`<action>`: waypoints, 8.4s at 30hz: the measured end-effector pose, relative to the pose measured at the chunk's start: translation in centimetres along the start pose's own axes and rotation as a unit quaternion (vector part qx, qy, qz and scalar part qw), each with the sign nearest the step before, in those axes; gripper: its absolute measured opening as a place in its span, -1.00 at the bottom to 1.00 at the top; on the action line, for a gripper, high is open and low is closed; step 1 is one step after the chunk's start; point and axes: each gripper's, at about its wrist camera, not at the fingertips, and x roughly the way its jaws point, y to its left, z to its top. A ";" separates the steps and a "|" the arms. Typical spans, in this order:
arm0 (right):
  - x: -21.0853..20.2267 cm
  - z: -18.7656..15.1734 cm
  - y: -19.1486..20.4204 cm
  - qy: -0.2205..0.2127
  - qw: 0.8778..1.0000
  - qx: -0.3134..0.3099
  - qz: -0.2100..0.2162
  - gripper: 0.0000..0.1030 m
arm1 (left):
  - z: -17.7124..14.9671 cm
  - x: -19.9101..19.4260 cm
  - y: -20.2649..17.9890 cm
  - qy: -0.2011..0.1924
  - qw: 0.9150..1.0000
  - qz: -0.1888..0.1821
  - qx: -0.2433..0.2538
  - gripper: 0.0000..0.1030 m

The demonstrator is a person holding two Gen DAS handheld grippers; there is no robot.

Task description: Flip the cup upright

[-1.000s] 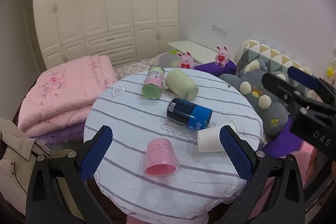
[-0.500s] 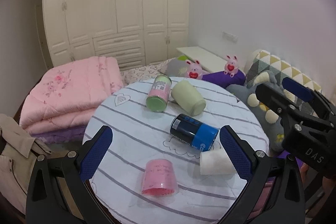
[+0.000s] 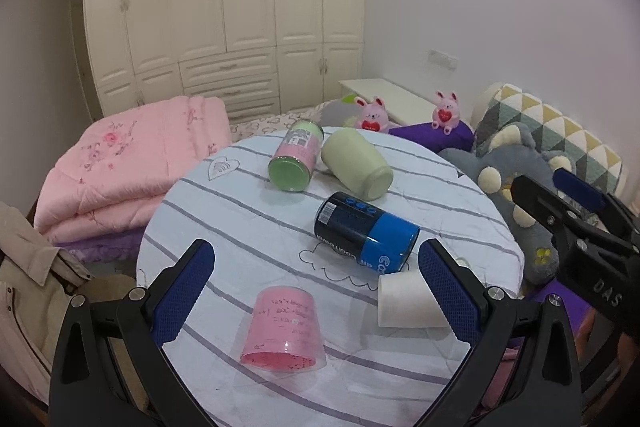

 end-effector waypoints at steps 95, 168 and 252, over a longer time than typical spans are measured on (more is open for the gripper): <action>2.3 -2.4 0.4 0.056 0.998 -0.024 0.008 0.59 | -4.2 3.9 3.3 0.110 0.992 0.021 0.052 1.00; 11.8 -5.0 13.5 0.158 0.982 0.016 0.103 0.60 | -8.6 7.2 12.9 0.098 0.994 -0.038 -0.043 0.92; 10.9 -6.6 14.4 0.153 0.983 0.067 0.077 0.56 | -8.2 5.6 11.1 0.074 0.996 -0.050 0.019 0.92</action>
